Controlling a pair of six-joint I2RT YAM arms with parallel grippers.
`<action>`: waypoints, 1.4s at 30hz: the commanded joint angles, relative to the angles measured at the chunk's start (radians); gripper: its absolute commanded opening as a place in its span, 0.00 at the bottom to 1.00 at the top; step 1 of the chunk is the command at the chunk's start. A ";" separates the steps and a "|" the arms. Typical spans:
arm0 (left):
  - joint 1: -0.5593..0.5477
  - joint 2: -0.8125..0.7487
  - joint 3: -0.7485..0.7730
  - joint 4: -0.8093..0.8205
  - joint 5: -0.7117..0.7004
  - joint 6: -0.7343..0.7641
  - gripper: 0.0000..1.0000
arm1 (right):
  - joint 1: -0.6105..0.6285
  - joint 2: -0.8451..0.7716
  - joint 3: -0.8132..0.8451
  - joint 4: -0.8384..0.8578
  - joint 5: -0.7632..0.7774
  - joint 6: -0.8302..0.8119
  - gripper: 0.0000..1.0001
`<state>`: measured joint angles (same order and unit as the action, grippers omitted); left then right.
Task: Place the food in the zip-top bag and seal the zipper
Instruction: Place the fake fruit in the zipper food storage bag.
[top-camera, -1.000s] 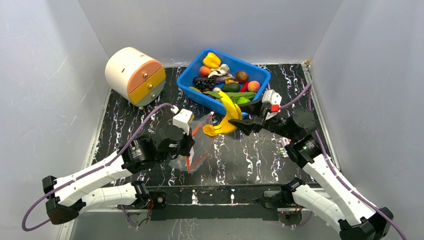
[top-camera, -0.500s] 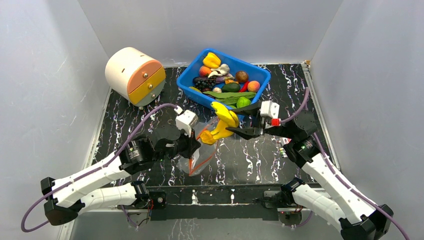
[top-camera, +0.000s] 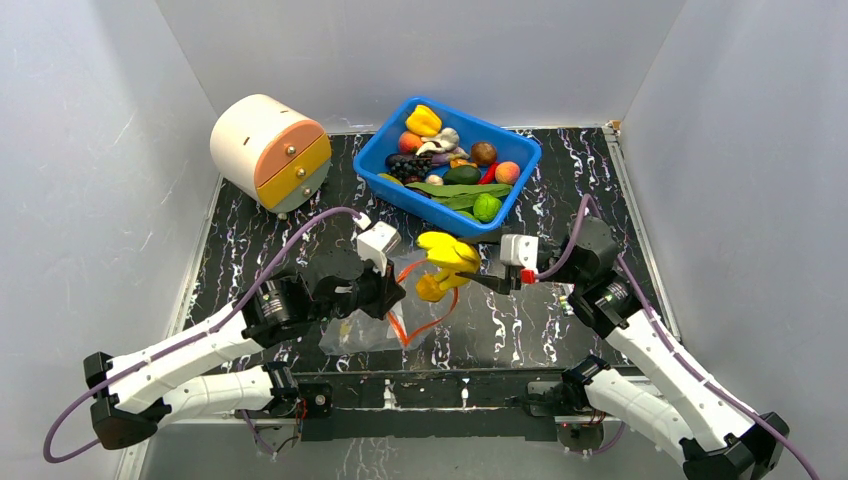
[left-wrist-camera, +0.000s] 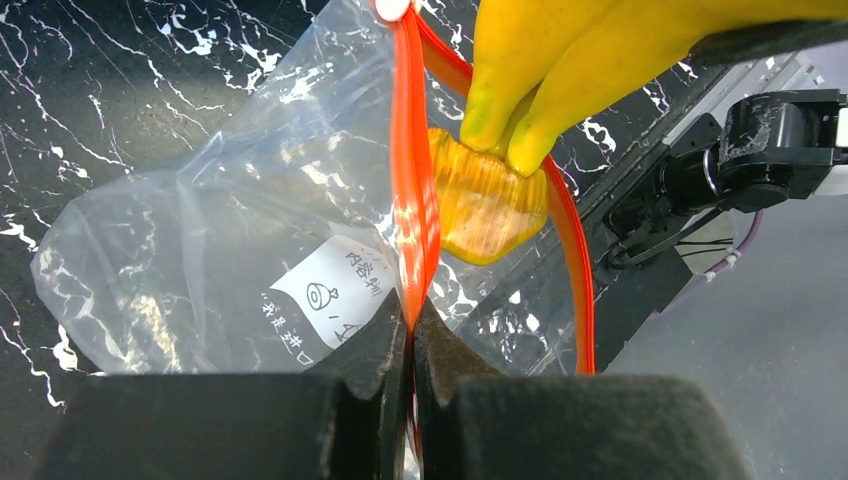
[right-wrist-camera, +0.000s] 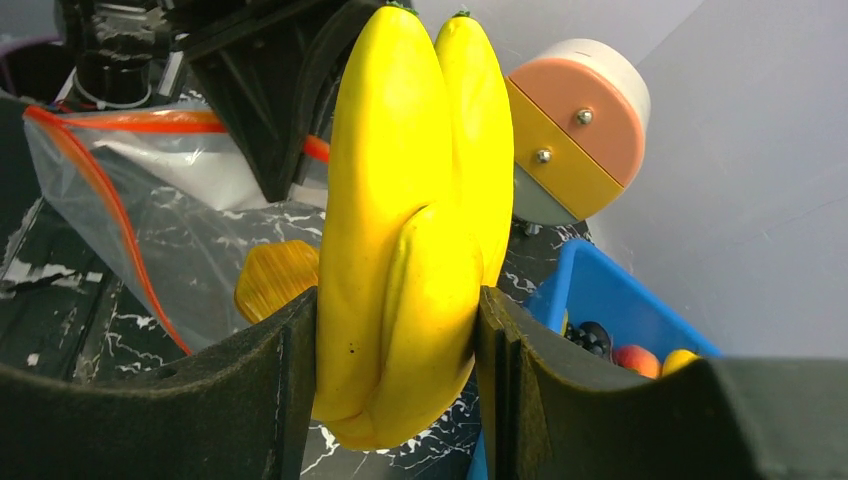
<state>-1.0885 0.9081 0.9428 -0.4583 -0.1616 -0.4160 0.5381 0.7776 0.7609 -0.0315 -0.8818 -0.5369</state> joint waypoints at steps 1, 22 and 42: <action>0.002 -0.029 0.017 0.032 0.024 -0.001 0.00 | 0.008 -0.020 0.017 0.003 -0.076 -0.087 0.14; 0.002 -0.007 0.008 0.082 0.083 -0.028 0.00 | 0.089 -0.015 -0.071 0.338 -0.181 0.104 0.14; 0.003 -0.123 -0.045 0.177 0.129 -0.085 0.00 | 0.144 -0.043 -0.112 0.225 -0.142 0.066 0.25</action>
<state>-1.0885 0.8185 0.9115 -0.3344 -0.0544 -0.4835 0.6724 0.7586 0.6678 0.1726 -1.0546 -0.4770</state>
